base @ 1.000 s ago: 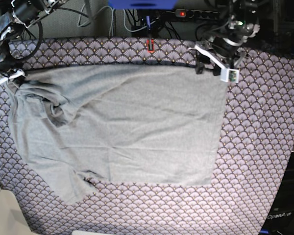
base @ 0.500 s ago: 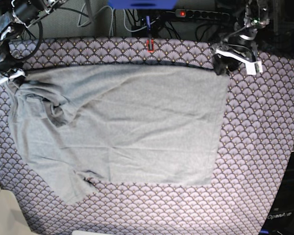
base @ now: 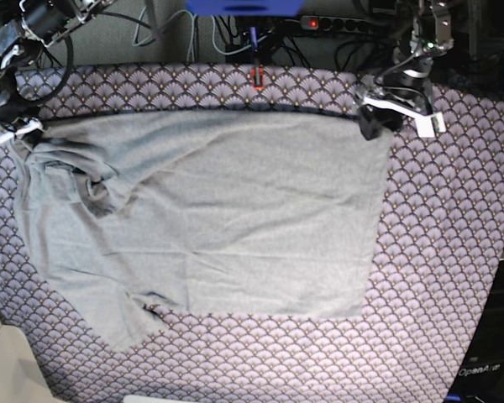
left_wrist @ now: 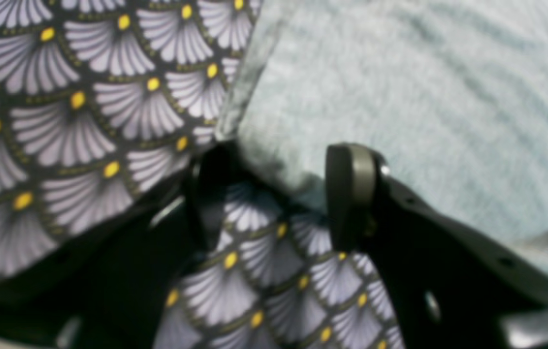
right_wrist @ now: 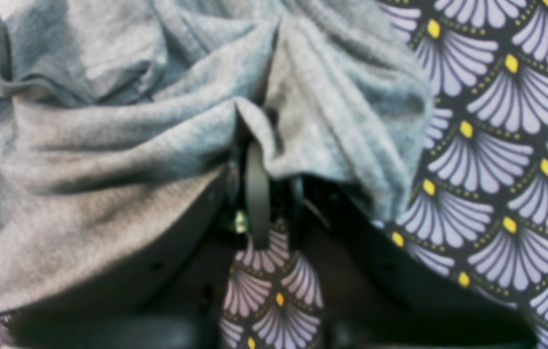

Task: Fold the T-shirt properly
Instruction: 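Pull the held collar edge apart with both grippers to stretch the shirt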

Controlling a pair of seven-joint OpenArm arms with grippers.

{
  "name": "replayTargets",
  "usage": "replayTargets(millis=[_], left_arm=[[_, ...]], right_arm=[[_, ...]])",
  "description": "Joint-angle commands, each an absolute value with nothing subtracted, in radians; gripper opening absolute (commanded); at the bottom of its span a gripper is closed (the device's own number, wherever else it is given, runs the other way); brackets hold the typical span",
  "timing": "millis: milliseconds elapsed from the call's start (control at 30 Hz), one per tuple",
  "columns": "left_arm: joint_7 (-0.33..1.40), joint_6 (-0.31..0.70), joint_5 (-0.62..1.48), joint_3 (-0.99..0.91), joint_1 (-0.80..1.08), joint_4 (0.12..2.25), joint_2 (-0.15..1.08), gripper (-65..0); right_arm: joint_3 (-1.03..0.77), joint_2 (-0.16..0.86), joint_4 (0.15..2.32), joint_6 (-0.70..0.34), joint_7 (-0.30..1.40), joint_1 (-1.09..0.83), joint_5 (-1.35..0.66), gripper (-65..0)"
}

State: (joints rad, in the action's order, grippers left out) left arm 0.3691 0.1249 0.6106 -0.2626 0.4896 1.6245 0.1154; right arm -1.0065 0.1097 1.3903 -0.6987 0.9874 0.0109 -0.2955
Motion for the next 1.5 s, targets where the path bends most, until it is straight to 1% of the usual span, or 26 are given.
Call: replayTargets(millis=[0,467,533,600,700,733,800,1167,1300,1367,1467], left_arm=[[0.375,0.134,0.613,-0.262,0.493,1.636,0.119,-32.7],[0.375,0.134,0.613,-0.262,0.438,1.627,0.114,-33.1],[0.375,0.134,0.613,-0.262,0.426,1.626,0.097,-34.6],[0.375,0.134,0.613,-0.262,0.421,1.626,0.087,-41.1],[0.375,0.134,0.613,-0.262,0.417,1.626,0.070,-58.8],[0.375,0.134,0.613,-0.262,0.417,1.626,0.068,-62.5],[0.375,0.134,0.613,-0.262,0.417,1.626,0.068,-65.0],[0.377,0.134,0.615,-0.269,0.473,1.647,0.079,-65.0],[0.377,0.136,0.615,-0.320,0.489,1.653,0.079,-65.0],[0.378,0.160,0.615,-0.337,0.492,1.659,0.079,-65.0],[0.435,0.225,0.615,-0.390,0.496,1.659,0.077,-65.0]], right_arm=[[-1.006,0.119,1.400,-0.698,1.001,0.015,-0.292,-62.4],[-1.006,0.119,1.399,-0.698,1.000,0.015,-0.291,-62.4],[-1.006,0.119,1.399,-0.698,1.000,0.015,-0.291,-62.4],[-1.006,0.119,1.399,-0.698,1.000,0.015,-0.291,-62.4],[-1.006,0.119,1.399,-0.698,1.000,0.013,-0.291,-62.4],[-1.006,0.119,1.399,-0.698,1.000,0.013,-0.291,-62.4],[-1.006,0.119,1.399,-0.698,1.000,0.013,-0.291,-62.4],[-1.006,0.119,1.402,-0.698,0.997,-0.005,-0.291,-62.8],[-1.006,0.120,1.406,-0.698,0.984,-0.024,-0.292,-63.1],[-1.007,0.120,1.406,-0.698,0.961,-0.044,-0.294,-64.8],[-1.007,0.120,1.406,-0.698,0.938,-0.071,-0.295,-65.0]])
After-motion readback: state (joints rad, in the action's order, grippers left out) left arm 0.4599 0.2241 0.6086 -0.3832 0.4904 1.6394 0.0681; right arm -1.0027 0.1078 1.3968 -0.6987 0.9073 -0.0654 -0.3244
